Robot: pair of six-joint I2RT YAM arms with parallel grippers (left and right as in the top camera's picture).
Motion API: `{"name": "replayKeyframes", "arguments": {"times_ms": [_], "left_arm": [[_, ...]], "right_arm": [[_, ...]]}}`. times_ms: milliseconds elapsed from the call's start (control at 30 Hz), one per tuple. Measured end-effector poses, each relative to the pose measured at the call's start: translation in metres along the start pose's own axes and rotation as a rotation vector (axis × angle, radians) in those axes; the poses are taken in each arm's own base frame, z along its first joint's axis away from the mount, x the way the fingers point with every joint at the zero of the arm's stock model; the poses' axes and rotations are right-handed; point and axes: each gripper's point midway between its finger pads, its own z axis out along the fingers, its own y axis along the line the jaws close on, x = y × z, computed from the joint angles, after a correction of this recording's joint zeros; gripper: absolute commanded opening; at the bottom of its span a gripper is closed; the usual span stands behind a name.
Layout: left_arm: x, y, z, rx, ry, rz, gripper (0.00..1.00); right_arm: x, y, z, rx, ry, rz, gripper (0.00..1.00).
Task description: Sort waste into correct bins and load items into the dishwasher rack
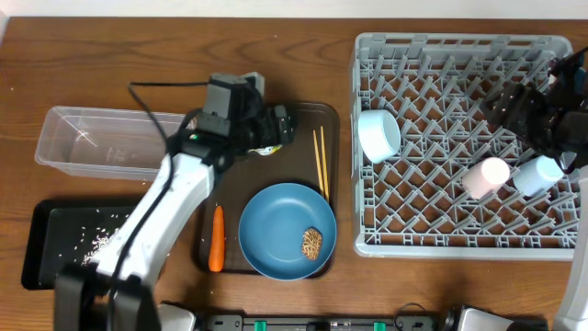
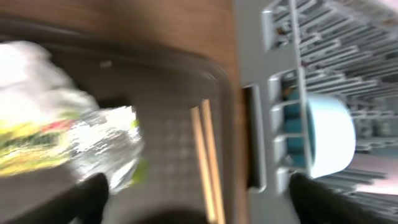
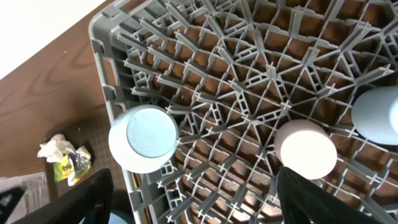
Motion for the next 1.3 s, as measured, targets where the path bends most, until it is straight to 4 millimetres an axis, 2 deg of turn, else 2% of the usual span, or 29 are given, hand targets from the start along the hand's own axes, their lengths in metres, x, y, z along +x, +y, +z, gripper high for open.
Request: {"name": "replayKeyframes", "arguments": {"times_ms": [133, 233, 367, 500, 600, 867, 967, 1100, 1200, 1300], "left_arm": [[0.003, 0.009, -0.023, -0.075, -0.013, 0.057, 1.00], [0.013, 0.018, -0.025, -0.119, 0.027, 0.071, 0.95], [0.029, 0.033, -0.017, -0.171, 0.103, 0.114, 0.87], [0.042, 0.049, 0.000, -0.216, 0.175, 0.137, 0.86], [0.049, 0.055, 0.005, -0.231, 0.210, 0.137, 0.86], [0.039, 0.055, 0.008, -0.236, 0.173, 0.186, 0.82], [0.037, 0.057, 0.019, -0.234, 0.168, 0.202, 0.80], [0.047, 0.065, 0.048, -0.239, 0.210, 0.212, 0.80], [0.055, 0.066, 0.065, -0.234, 0.230, 0.230, 0.76], [0.056, 0.061, 0.072, -0.222, 0.224, 0.252, 0.63]], "right_arm": [[0.000, 0.000, 0.000, 0.000, 0.000, 0.000, 0.78], [0.000, 0.000, 0.000, 0.000, 0.000, -0.003, 0.79], [0.000, 0.000, 0.000, 0.000, 0.000, -0.007, 0.79], [0.000, 0.000, 0.000, 0.000, 0.001, -0.007, 0.79], [0.000, 0.000, 0.000, 0.000, 0.001, -0.007, 0.80], [0.001, 0.000, 0.000, 0.001, 0.004, -0.007, 0.80], [0.001, 0.000, 0.000, 0.001, 0.004, -0.007, 0.80], [0.001, 0.000, 0.000, 0.001, 0.004, -0.009, 0.80], [0.001, 0.000, 0.000, 0.002, 0.004, -0.010, 0.80], [0.001, 0.000, 0.000, 0.001, 0.005, -0.010, 0.79]]}}
